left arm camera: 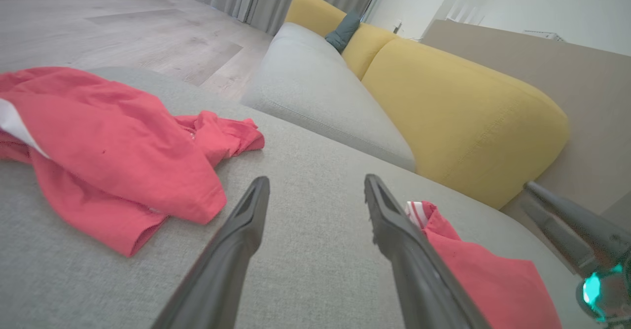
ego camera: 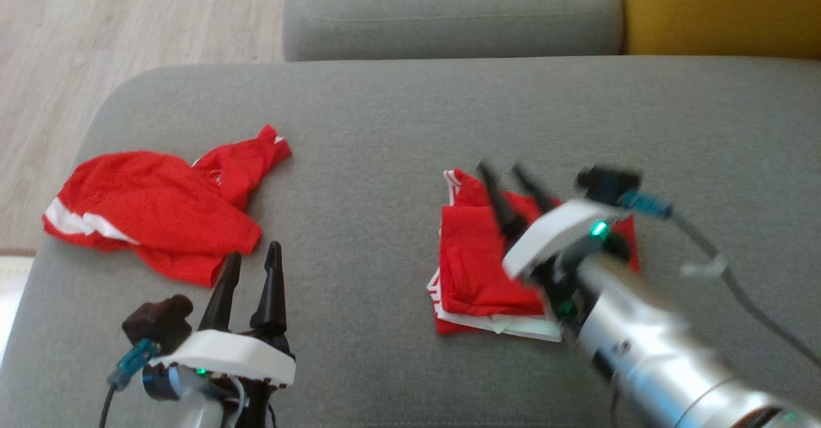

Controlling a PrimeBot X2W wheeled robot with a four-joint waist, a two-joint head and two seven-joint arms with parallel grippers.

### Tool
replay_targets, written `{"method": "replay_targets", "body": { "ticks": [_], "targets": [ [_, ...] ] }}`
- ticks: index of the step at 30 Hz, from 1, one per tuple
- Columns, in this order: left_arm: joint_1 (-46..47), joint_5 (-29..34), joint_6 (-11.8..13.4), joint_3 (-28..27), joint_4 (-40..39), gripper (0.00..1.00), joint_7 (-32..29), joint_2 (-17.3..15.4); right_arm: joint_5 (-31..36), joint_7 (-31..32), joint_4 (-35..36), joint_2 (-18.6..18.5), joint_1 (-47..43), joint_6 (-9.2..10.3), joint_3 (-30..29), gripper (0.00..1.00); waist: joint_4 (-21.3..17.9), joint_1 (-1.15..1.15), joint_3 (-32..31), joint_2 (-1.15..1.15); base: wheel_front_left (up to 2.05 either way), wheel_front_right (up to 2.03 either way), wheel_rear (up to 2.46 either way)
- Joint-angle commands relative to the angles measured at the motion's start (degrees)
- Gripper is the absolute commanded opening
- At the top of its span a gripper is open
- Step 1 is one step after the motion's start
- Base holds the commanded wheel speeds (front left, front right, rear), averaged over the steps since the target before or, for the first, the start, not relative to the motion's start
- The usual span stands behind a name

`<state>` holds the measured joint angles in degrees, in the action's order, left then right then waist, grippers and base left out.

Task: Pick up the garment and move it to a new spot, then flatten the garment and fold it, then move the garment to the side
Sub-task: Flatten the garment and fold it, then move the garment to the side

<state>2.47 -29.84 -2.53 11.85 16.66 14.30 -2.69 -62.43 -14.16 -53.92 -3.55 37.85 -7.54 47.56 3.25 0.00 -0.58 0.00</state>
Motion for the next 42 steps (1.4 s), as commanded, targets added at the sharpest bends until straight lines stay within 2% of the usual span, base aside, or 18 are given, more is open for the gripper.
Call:
{"method": "replay_targets", "body": {
  "ticks": [1, 4, 9, 15, 20, 26, 35, 42],
  "targets": [
    [1.67, -0.22, 0.23, -2.20, -2.36, 1.00, 0.70, -0.19, 2.80, -0.80, 1.03, -0.11, 2.60, 0.05, -1.92, 1.00, -0.81, 0.00, -0.62, 0.00, 0.00, 0.00, 0.00],
    [1.65, -0.01, 0.41, -2.36, -3.95, 1.00, 0.70, -0.19, 16.43, -0.82, 1.88, -4.06, 3.27, 0.05, -8.09, 1.00, -1.59, 0.00, -0.90, 0.00, 0.00, 0.00, 0.00],
    [1.74, 1.29, 0.21, -2.78, -6.57, 1.00, 0.70, -0.19, 32.99, -0.83, 11.05, -6.75, -5.63, 0.05, -24.35, 1.00, -2.29, 0.00, -1.34, 0.00, 0.00, 0.00, 0.00],
    [1.45, 2.86, -0.22, -3.06, -8.77, 1.00, 0.70, -0.19, 47.52, -0.83, 26.58, -3.81, -20.45, 0.05, -38.62, 1.00, -2.92, 0.00, -1.34, 0.00, 0.00, 0.00, 0.00],
    [0.25, 4.36, 0.20, -2.61, -9.82, 1.00, 0.70, -0.19, 51.64, -0.84, 33.93, -0.37, -28.63, 0.05, -44.62, 1.00, -3.31, 0.00, -1.06, 0.00, 0.00, 0.00, 0.00],
    [-0.81, 6.26, 1.00, -1.45, -9.66, 1.00, 0.70, -0.19, 53.09, -0.53, 36.69, 0.59, -31.90, 0.05, -45.89, 1.00, -3.33, 0.00, -0.73, 0.00, 0.00, 0.00, 0.00],
    [-0.60, 6.06, 0.90, -0.75, -9.39, 1.00, 0.70, -0.19, 50.88, 0.33, 36.97, 0.66, -32.49, 0.05, -46.02, 1.00, -3.04, 0.00, -0.29, 0.00, 0.00, 0.00, 0.00],
    [-0.20, 5.28, 0.23, 0.41, -8.50, 1.00, 0.70, -0.19, 50.42, 2.43, 32.41, 0.67, -31.17, 0.05, -47.61, 1.00, -2.04, 0.00, 1.88, 0.00, 0.00, 0.00, 0.00]
  ]
}}
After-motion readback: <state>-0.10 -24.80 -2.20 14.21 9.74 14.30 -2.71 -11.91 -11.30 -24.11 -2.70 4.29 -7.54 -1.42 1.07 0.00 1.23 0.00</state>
